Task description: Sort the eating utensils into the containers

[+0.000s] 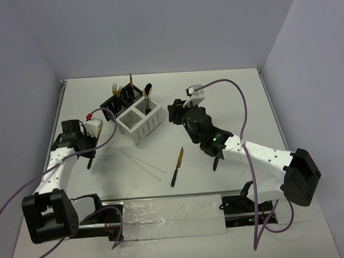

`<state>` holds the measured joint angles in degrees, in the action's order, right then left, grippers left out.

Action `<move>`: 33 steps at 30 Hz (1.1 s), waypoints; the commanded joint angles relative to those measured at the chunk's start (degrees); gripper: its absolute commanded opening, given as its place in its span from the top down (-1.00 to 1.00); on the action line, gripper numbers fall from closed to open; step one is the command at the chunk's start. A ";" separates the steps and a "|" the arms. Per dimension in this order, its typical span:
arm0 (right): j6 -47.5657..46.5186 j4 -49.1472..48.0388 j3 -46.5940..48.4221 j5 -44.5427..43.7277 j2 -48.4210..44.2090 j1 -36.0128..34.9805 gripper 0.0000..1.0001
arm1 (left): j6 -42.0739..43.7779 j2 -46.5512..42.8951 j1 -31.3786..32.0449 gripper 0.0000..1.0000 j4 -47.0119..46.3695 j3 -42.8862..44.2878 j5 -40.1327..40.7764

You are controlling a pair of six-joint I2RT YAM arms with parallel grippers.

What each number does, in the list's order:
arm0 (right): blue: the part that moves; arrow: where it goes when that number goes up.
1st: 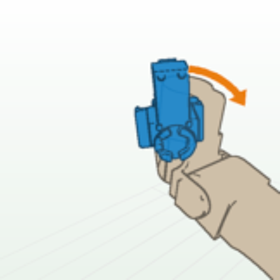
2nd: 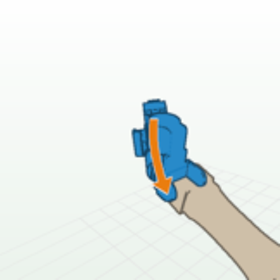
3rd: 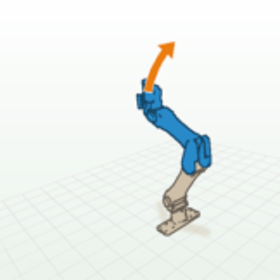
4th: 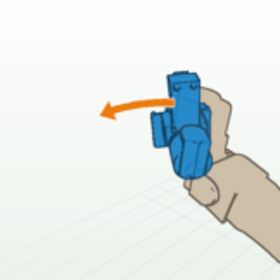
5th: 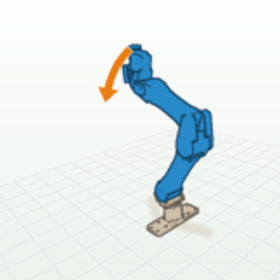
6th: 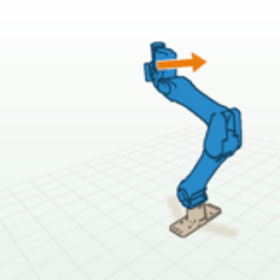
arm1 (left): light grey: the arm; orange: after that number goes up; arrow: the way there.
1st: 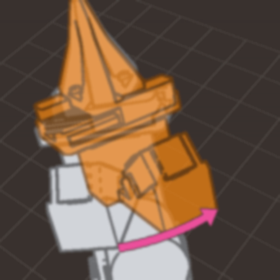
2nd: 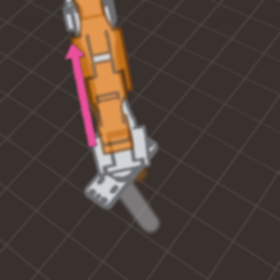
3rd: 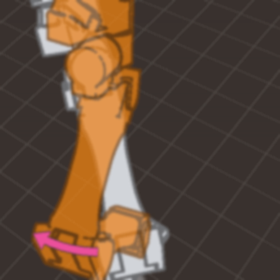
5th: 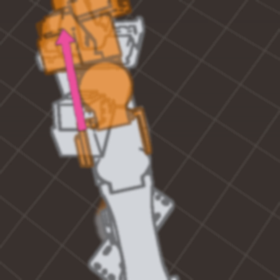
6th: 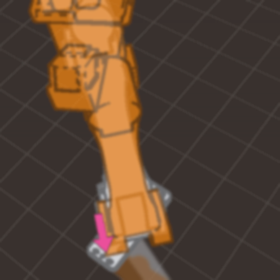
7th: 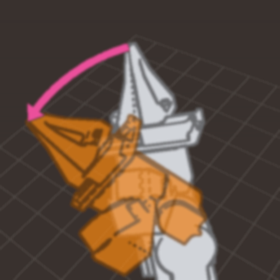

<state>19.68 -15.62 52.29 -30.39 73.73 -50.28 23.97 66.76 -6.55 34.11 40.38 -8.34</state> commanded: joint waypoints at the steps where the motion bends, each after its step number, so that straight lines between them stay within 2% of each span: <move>1: 0.53 -2.22 0.36 -0.37 -1.66 -0.34 -0.03 | -1.55 -3.83 -1.01 1.00 1.48 3.47 -3.61; 8: 0.80 -1.70 1.23 2.26 -1.49 -0.34 -0.03 | -3.14 -11.11 -1.54 1.00 5.79 10.40 -11.78; 11: -0.16 -2.48 1.93 6.82 -1.31 -0.34 -0.03 | -3.40 -13.23 -1.54 1.00 6.49 12.61 -16.17; 14: 0.00 -5.64 4.47 19.11 0.18 -0.34 -0.14 | -3.22 -15.43 -1.54 1.00 7.02 15.51 -18.81; 15: 0.79 -6.35 7.01 26.45 2.27 -0.34 -0.20 | -2.96 -15.69 -1.45 1.00 7.11 15.95 -19.43; 19: 5.27 -9.34 16.16 37.14 11.06 -2.88 -0.46 | -3.48 -17.01 -1.45 1.00 6.50 16.66 -20.49; 25: 8.17 -9.61 31.19 37.08 25.22 -7.63 -0.50 | -4.28 -18.86 -1.36 1.00 6.50 17.27 -21.10; 33: 16.61 -13.65 37.08 34.52 34.98 -9.48 -0.23 | -5.42 -20.27 -1.36 1.00 5.18 17.28 -21.11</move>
<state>32.18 -25.74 85.54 5.21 107.31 -59.51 19.66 47.48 -7.68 40.93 55.18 -27.55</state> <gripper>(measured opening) 0.627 0.047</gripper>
